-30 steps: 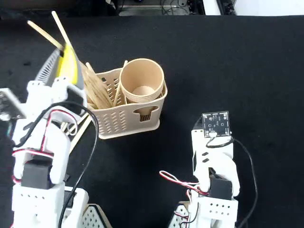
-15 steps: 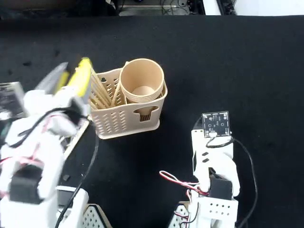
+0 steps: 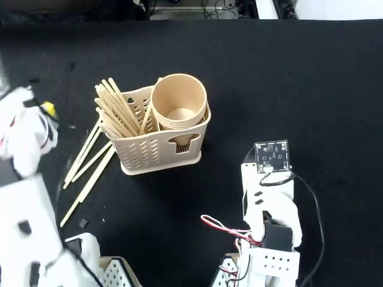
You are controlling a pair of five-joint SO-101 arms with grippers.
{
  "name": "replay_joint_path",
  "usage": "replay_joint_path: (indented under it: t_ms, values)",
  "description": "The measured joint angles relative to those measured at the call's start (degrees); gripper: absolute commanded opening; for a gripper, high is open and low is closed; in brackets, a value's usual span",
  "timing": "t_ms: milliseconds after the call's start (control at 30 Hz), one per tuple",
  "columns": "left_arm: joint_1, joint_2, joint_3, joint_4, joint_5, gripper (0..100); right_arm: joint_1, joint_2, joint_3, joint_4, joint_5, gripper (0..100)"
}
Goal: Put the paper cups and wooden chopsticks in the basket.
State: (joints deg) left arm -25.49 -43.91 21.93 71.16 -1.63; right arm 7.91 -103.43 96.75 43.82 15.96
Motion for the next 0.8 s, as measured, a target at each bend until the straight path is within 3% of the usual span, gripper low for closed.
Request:
replay_joint_path:
  t_ms: [200, 433, 800]
  values:
    - [0.44, 21.98, 0.0, -2.9, -5.89, 17, 0.0, 0.0, 0.0, 0.0, 0.0, 2.1]
    - [7.03, 46.33, -3.78, -3.78, -15.21, 17, 0.0, 0.0, 0.0, 0.0, 0.0, 2.1]
    - [11.43, 66.55, -18.2, -11.34, -16.26, 17, 0.0, 0.0, 0.0, 0.0, 0.0, 2.1]
